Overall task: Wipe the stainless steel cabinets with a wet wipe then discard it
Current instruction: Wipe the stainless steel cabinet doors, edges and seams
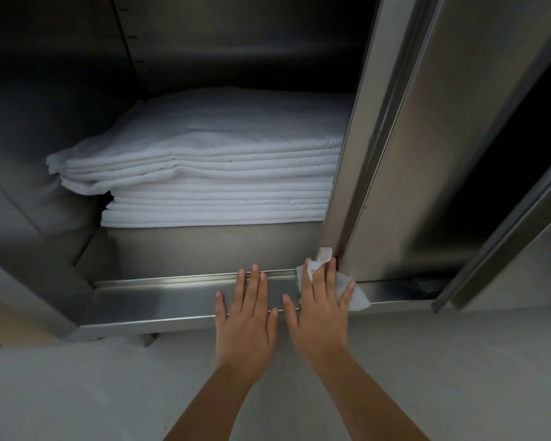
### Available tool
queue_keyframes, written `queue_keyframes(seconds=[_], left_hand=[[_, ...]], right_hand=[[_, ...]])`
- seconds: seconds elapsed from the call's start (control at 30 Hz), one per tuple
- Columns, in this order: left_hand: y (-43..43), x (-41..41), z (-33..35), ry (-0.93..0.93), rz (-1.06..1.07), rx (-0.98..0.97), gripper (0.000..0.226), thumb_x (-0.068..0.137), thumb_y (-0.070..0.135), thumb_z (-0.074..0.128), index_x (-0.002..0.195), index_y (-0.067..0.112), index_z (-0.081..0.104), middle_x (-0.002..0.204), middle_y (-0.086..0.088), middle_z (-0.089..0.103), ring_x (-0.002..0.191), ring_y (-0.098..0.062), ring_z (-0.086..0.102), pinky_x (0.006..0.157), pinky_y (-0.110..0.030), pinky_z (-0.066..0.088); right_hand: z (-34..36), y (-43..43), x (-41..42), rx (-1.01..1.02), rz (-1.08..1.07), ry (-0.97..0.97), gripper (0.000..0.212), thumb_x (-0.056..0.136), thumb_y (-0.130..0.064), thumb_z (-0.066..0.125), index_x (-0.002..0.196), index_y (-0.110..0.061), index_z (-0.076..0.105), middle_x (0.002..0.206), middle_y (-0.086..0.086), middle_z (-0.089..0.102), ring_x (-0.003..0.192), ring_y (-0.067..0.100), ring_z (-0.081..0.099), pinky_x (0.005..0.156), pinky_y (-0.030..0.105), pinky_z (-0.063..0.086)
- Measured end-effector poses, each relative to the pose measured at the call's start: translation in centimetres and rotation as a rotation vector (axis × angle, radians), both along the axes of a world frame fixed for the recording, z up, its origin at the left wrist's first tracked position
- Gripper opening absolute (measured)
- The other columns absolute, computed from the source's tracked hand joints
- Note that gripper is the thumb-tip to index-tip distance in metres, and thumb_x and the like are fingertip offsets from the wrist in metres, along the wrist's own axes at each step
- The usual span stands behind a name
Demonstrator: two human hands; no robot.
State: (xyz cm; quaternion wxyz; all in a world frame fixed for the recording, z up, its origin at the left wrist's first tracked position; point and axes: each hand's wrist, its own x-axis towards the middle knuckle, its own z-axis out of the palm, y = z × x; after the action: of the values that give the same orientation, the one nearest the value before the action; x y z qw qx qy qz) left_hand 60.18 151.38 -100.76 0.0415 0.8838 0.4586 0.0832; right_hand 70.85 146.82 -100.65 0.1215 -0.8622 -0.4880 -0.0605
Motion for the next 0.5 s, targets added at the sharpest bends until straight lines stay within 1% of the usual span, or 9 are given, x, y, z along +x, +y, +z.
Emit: queue_keyframes(seconds=[0.1, 0.2, 0.27, 0.33, 0.37, 0.4, 0.43, 0.47, 0.5], left_hand=[[-0.1, 0.0, 0.1, 0.006, 0.007, -0.009, 0.072, 0.099, 0.035, -0.004, 0.129, 0.004, 0.053, 0.138, -0.011, 0.049, 0.125, -0.032, 0.047, 0.090, -0.059, 0.042], [-0.1, 0.0, 0.2, 0.012, 0.006, -0.013, 0.069, 0.099, 0.036, 0.001, 0.129, 0.004, 0.054, 0.137, -0.011, 0.049, 0.124, -0.033, 0.047, 0.090, -0.059, 0.042], [-0.2, -0.1, 0.3, 0.012, -0.004, -0.007, 0.065, 0.099, 0.036, 0.006, 0.128, 0.004, 0.054, 0.136, -0.011, 0.050, 0.123, -0.033, 0.048, 0.089, -0.059, 0.042], [-0.2, -0.2, 0.4, 0.020, -0.008, -0.012, 0.069, 0.099, 0.035, 0.000, 0.129, 0.004, 0.053, 0.137, -0.011, 0.049, 0.124, -0.033, 0.048, 0.090, -0.059, 0.042], [-0.2, -0.3, 0.4, 0.022, -0.009, -0.015, 0.071, 0.099, 0.035, -0.003, 0.130, 0.005, 0.053, 0.137, -0.011, 0.049, 0.124, -0.033, 0.047, 0.090, -0.059, 0.042], [-0.2, -0.3, 0.4, 0.023, -0.010, -0.017, 0.072, 0.099, 0.035, -0.004, 0.130, 0.005, 0.053, 0.137, -0.011, 0.049, 0.124, -0.033, 0.047, 0.090, -0.059, 0.042], [-0.3, -0.3, 0.4, 0.025, -0.011, -0.020, 0.072, 0.099, 0.035, -0.005, 0.129, 0.005, 0.053, 0.137, -0.011, 0.049, 0.124, -0.032, 0.048, 0.090, -0.059, 0.042], [-0.3, -0.3, 0.4, 0.026, -0.012, -0.023, 0.072, 0.099, 0.035, -0.004, 0.129, 0.005, 0.054, 0.137, -0.011, 0.050, 0.124, -0.032, 0.048, 0.089, -0.059, 0.042], [-0.3, -0.2, 0.5, 0.026, -0.012, -0.026, 0.072, 0.099, 0.035, -0.004, 0.129, 0.005, 0.054, 0.136, -0.011, 0.050, 0.123, -0.032, 0.048, 0.090, -0.058, 0.042]], right_hand=[[-0.4, -0.5, -0.4, -0.007, 0.009, 0.053, 0.064, 0.084, -0.046, 0.034, 0.129, -0.005, 0.053, 0.133, 0.020, 0.051, 0.126, 0.038, 0.044, 0.097, 0.059, 0.024], [-0.6, -1.3, -0.5, -0.031, 0.055, 0.109, 0.065, 0.085, -0.049, 0.032, 0.126, -0.006, 0.057, 0.131, 0.017, 0.054, 0.125, 0.037, 0.046, 0.097, 0.057, 0.030], [-0.7, -2.0, -0.3, -0.046, 0.100, 0.120, 0.066, 0.087, -0.051, 0.029, 0.128, -0.008, 0.056, 0.132, 0.017, 0.053, 0.126, 0.037, 0.044, 0.099, 0.056, 0.028], [-0.7, -2.7, 0.0, -0.033, 0.165, 0.115, 0.065, 0.088, -0.050, 0.029, 0.133, -0.009, 0.049, 0.133, 0.019, 0.052, 0.128, 0.039, 0.041, 0.101, 0.054, 0.024], [-0.7, -3.0, 0.1, -0.004, 0.206, 0.124, 0.064, 0.088, -0.048, 0.030, 0.138, -0.010, 0.043, 0.135, 0.019, 0.049, 0.130, 0.039, 0.038, 0.102, 0.053, 0.021], [-0.7, -3.3, 0.3, 0.016, 0.243, 0.154, 0.064, 0.090, -0.047, 0.031, 0.143, -0.012, 0.032, 0.142, 0.017, 0.042, 0.135, 0.037, 0.030, 0.106, 0.050, 0.014], [-0.6, -3.4, 0.5, 0.032, 0.278, 0.180, 0.065, 0.092, -0.046, 0.031, 0.146, -0.016, 0.015, 0.150, 0.012, 0.027, 0.141, 0.033, 0.016, 0.111, 0.044, 0.002], [-0.7, -3.4, 0.8, 0.045, 0.307, 0.201, 0.067, 0.094, -0.046, 0.032, 0.144, -0.020, -0.003, 0.154, 0.004, 0.007, 0.143, 0.026, 0.002, 0.112, 0.035, -0.010], [-1.0, -3.4, 1.0, 0.065, 0.318, 0.218, 0.070, 0.095, -0.044, 0.034, 0.140, -0.022, -0.015, 0.152, -0.004, -0.009, 0.143, 0.019, -0.008, 0.110, 0.027, -0.017]])
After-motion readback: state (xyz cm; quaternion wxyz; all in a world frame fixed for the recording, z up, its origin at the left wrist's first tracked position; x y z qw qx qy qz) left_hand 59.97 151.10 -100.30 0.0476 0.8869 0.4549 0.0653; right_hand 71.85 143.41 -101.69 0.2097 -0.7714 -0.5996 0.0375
